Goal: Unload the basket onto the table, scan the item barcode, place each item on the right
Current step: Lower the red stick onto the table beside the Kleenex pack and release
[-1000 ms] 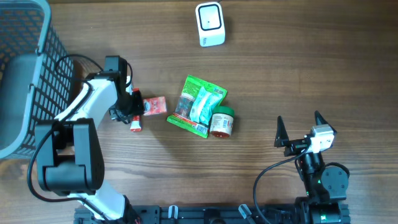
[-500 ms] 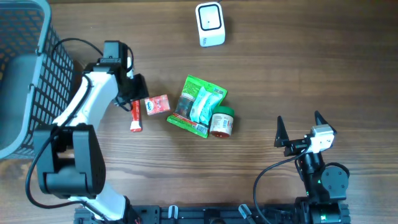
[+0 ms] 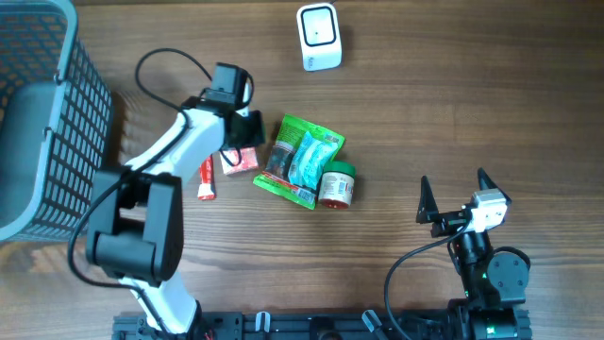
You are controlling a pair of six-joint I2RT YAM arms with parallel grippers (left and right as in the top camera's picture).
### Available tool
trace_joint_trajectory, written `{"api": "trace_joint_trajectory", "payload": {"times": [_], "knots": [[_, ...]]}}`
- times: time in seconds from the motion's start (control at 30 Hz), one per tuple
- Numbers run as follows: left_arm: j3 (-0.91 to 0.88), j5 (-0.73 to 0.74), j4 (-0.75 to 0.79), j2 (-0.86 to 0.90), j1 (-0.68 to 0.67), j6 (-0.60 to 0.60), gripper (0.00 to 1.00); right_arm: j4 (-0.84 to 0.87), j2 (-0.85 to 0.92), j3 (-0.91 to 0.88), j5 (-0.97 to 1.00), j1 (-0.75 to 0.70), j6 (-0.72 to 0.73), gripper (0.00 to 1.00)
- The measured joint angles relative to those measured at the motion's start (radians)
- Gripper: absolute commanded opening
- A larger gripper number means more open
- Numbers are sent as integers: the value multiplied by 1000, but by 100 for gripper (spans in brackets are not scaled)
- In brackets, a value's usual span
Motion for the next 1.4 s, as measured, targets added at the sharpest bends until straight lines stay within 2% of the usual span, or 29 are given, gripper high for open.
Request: {"api": "trace_joint_trajectory", "payload": {"times": [0.17,0.43,0.67,0.8,1.1,1.27,1.4], "knots": [[0,1,-26,8,-47,-2,10,0,0,0,0,0,0,100],[1,7,-223,6,-73,-2,4,0,0,0,0,0,0,100],[1,7,-274,-80,-68,6,9,0,0,0,0,0,0,100],[1,3,-265,-177,-50,-2,8,0,0,0,0,0,0,100],[2,-98,-335,-217,144,-18,9,0,0,0,0,0,0,99],[-14,-125,-334,-217,253,-24,10,0,0,0,0,0,0,100],[-72,-137,-290,-217,278,-24,11,0,0,0,0,0,0,100]]}}
